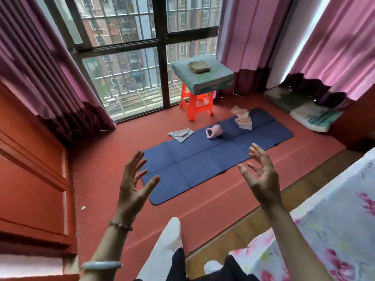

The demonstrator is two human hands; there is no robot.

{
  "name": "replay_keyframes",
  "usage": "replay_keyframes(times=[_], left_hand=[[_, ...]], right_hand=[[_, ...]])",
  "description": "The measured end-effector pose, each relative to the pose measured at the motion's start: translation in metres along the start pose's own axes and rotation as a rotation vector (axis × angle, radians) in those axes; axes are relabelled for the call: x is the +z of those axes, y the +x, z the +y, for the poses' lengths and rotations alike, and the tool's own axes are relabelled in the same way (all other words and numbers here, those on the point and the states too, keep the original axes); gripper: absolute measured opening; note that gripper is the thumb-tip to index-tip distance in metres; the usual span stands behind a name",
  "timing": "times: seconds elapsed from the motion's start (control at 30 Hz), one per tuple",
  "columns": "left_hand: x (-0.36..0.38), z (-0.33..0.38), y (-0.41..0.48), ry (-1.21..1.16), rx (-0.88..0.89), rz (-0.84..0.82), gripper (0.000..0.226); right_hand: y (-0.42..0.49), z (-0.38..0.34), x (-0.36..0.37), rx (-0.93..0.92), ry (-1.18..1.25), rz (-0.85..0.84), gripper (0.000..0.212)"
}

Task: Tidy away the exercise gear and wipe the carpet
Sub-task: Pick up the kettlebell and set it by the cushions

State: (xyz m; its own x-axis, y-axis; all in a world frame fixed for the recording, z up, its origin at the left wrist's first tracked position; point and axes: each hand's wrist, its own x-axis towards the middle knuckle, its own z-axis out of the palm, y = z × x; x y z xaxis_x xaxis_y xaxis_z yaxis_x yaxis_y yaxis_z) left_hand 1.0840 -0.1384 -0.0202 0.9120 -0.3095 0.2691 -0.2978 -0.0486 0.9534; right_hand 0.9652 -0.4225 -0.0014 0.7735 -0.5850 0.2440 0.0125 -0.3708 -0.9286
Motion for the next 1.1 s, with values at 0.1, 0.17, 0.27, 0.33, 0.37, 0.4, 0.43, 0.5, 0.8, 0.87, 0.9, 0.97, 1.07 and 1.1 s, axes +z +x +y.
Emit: replay_keyframes(times=[0.1,0.17,0.27,0.33,0.37,0.4,0.43,0.5,0.8,0.87,0.9,0.97,1.07,1.1], left_hand=[[0.01,-0.017,0.067,-0.029,-0.001,-0.063,0.073],[0.019,-0.024,0.111,-0.032,0.01,-0.109,0.073],[0.036,-0.036,0.172,-0.048,0.011,-0.193,0.077],[0.046,-0.04,0.199,-0.057,0.014,-0.233,0.079],[0.054,-0.044,0.214,-0.064,0.007,-0.269,0.079],[0.063,-0.046,0.227,-0.068,0.005,-0.298,0.079],[0.072,-0.048,0.24,-0.071,0.006,-0.321,0.08],[0.091,-0.052,0.262,-0.077,0.008,-0.362,0.08],[0.19,-0.078,0.336,-0.109,-0.014,-0.408,0.077],[0.22,-0.084,0.352,-0.113,-0.033,-0.376,0.08],[0.237,-0.086,0.361,-0.114,-0.047,-0.356,0.082],[0.272,-0.088,0.377,-0.113,-0.059,-0.311,0.082],[0.324,-0.086,0.396,-0.115,-0.084,-0.256,0.079],[0.34,-0.085,0.401,-0.114,-0.089,-0.239,0.078]], right_hand=[[0.046,0.004,0.014,0.028,0.006,0.089,0.062],[0.075,0.006,0.024,0.045,0.008,0.122,0.064],[0.117,0.011,0.034,0.086,0.007,0.187,0.065],[0.132,0.012,0.038,0.098,0.012,0.203,0.069],[0.14,0.016,0.038,0.123,0.017,0.225,0.07],[0.146,0.02,0.038,0.138,0.015,0.247,0.07],[0.152,0.023,0.037,0.147,0.004,0.267,0.069],[0.165,0.029,0.033,0.166,-0.025,0.303,0.067],[0.259,0.08,-0.022,0.176,-0.051,0.356,0.069],[0.288,0.098,-0.041,0.172,-0.054,0.332,0.07],[0.304,0.106,-0.052,0.172,-0.054,0.316,0.071],[0.337,0.122,-0.077,0.164,-0.06,0.283,0.073],[0.383,0.142,-0.117,0.163,-0.058,0.221,0.072],[0.397,0.149,-0.129,0.161,-0.054,0.204,0.071]])
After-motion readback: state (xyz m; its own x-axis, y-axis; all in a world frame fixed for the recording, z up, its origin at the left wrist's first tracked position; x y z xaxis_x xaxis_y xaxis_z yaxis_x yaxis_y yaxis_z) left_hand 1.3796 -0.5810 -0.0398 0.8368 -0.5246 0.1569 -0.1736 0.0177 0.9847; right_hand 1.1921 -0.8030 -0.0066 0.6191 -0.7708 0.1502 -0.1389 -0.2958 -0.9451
